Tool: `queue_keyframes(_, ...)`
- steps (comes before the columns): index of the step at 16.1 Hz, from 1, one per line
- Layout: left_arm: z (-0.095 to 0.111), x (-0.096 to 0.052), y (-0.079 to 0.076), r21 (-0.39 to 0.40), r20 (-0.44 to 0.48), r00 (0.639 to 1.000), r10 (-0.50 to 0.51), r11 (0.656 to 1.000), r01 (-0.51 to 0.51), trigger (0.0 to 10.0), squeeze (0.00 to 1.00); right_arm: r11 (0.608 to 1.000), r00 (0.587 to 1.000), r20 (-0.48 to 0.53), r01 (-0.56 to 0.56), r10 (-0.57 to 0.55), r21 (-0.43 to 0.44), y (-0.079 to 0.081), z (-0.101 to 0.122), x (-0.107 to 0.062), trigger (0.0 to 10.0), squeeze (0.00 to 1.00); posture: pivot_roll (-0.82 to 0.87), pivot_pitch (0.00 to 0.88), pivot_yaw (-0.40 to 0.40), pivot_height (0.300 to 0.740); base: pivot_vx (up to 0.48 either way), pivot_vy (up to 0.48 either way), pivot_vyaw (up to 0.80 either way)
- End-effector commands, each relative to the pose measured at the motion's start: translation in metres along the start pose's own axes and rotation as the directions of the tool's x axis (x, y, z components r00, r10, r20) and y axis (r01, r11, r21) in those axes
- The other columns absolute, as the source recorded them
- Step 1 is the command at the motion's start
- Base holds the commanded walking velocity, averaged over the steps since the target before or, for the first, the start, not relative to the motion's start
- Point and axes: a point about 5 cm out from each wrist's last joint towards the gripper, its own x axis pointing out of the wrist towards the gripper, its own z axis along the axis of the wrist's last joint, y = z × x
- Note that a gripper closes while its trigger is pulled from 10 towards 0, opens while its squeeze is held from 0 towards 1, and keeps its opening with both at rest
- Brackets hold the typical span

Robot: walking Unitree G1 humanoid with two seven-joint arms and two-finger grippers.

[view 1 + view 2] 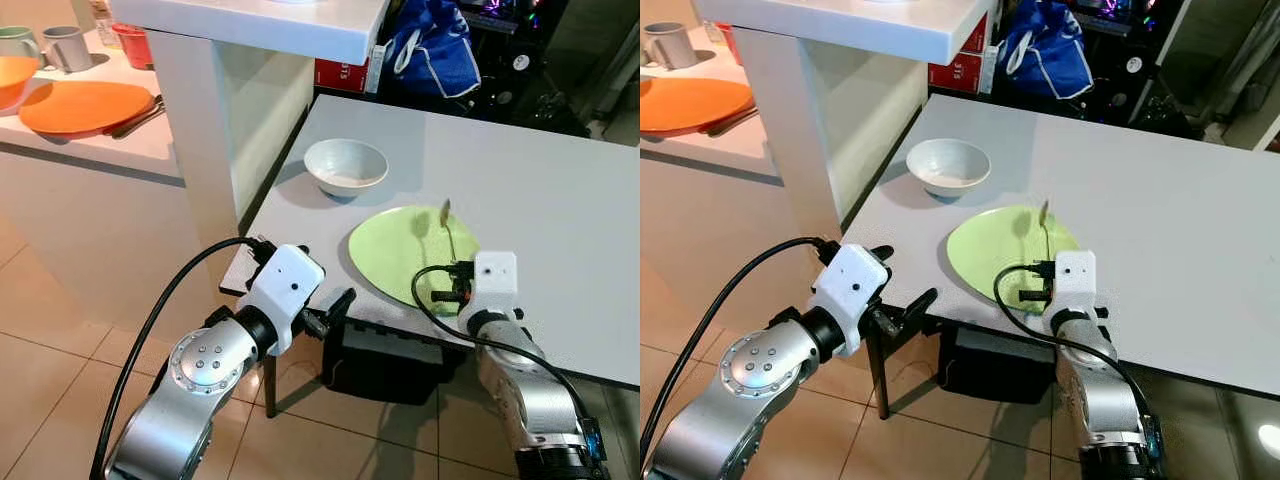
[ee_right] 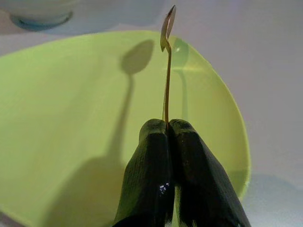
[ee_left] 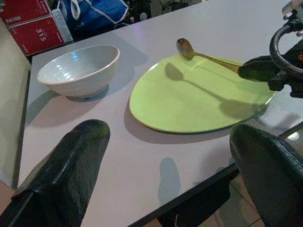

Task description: Setting the table

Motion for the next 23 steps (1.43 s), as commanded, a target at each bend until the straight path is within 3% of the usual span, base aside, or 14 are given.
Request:
queue_keyframes(1,0.004,-0.002,-0.003,0.008,0.012,1.0,-0.02,1.0,0.02,10.0,0.0,0.999,1.0,0.011,0.027,-0.026,-0.025,-0.006,0.002,-0.001,10.0,0.0,0.02,0.026,-0.059,0.74,0.0,0.0,0.0)
queue_keyframes(10,0.004,-0.002,-0.003,0.005,0.004,1.0,-0.023,1.0,0.023,10.0,0.0,0.999,0.999,-0.032,0.01,-0.012,-0.046,-0.005,-0.007,-0.003,10.0,0.0,0.02,0.027,-0.061,0.74,0.0,0.0,0.0)
queue_keyframes(11,0.003,-0.002,-0.002,0.006,0.004,1.0,-0.023,1.0,0.023,10.0,0.0,0.999,0.999,-0.031,0.009,-0.011,-0.04,-0.004,-0.007,-0.003,10.0,0.05,0.02,0.026,-0.06,0.74,0.0,0.0,0.0)
queue_keyframes(14,0.003,-0.002,-0.002,0.008,0.003,1.0,-0.022,1.0,0.022,10.0,0.0,1.0,0.999,-0.035,0.013,-0.014,-0.025,-0.004,-0.008,-0.003,10.0,0.93,0.02,0.023,-0.06,0.74,0.0,0.0,0.0)
queue_keyframes(15,0.003,-0.002,-0.002,0.009,0.002,1.0,-0.022,1.0,0.022,10.0,0.0,1.0,0.999,-0.037,0.014,-0.015,-0.022,-0.004,-0.008,-0.003,10.0,0.99,0.03,0.019,-0.06,0.74,0.0,0.0,0.0)
queue_keyframes(21,0.004,-0.001,0.005,0.031,0.002,1.0,0.005,1.0,-0.005,10.0,0.0,1.0,1.0,-0.028,0.01,-0.009,0.011,0.001,-0.006,0.001,10.0,1.0,0.05,0.0,-0.063,0.74,0.0,0.0,0.0)
queue_keyframes(22,0.004,-0.001,0.007,0.038,0.002,1.0,0.013,0.999,-0.013,10.0,0.0,1.0,0.999,-0.025,0.021,-0.021,0.011,0.0,-0.005,0.002,10.0,0.93,0.05,0.0,-0.063,0.74,0.0,0.0,0.0)
queue_keyframes(23,0.005,0.0,0.009,0.042,0.004,1.0,0.019,0.999,-0.019,10.0,0.0,0.999,0.999,-0.017,0.029,-0.029,0.017,-0.001,-0.004,0.003,10.0,0.7,0.05,0.0,-0.064,0.74,0.0,0.0,0.0)
